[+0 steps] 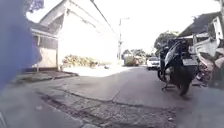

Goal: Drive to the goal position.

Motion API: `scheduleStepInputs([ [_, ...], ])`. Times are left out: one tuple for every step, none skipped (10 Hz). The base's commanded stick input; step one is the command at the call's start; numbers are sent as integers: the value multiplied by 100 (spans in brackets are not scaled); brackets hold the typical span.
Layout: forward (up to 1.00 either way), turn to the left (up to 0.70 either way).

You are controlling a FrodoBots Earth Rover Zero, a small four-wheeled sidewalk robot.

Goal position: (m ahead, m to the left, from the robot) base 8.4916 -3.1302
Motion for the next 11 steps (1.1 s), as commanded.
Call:
scheduleStepInputs([
  [66,-14],
  [66,-14],
  [66,-1],
  [67,-1],
  [75,-1],
  [79,-1],
  [80,-3],
  [80,-11],
  [80,-19],
  [80,-17],
  [81,-1],
])
